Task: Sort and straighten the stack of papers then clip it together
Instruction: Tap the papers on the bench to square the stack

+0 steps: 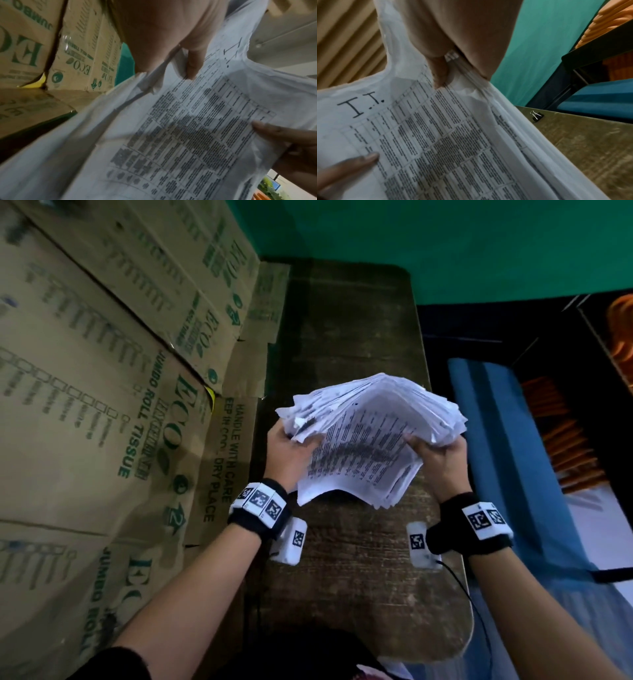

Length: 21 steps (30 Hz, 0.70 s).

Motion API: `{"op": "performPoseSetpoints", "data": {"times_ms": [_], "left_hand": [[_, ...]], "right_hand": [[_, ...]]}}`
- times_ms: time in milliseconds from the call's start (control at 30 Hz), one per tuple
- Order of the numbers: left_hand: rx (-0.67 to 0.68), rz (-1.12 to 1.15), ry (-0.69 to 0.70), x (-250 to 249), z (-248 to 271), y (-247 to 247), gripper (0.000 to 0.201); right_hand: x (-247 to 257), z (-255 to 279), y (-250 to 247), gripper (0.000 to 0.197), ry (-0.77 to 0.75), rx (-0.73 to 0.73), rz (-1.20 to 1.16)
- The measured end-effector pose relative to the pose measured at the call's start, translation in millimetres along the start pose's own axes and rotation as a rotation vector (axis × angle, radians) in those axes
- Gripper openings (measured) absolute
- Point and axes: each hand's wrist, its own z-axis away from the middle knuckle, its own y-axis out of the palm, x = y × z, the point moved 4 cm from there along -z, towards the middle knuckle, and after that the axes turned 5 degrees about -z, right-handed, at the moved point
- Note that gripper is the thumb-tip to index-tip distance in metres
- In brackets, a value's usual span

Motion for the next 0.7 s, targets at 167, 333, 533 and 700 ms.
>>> {"op": "performPoseSetpoints", "data": {"times_ms": [167, 333, 533, 700], "left_hand": [[0.146, -0.016, -0.174, 20, 19, 3, 0.050], [-0.071, -0.046, -0.202, 30, 26, 9, 0.041], [-0.195, -0.064, 0.005, -2, 41, 28, 0.036], [-0.162, -0.004, -0.102, 10, 45, 22, 0.052]], "right_hand": [[-16, 7, -5, 0.053, 0.084, 0.304, 0.109], [-27, 3, -4, 0.042, 0.061, 0.238, 0.118], [-13, -8, -1, 0.039, 0.001, 0.264, -0.042], [-14, -19, -11, 0.051, 0.036, 0.418, 0.025]]}}
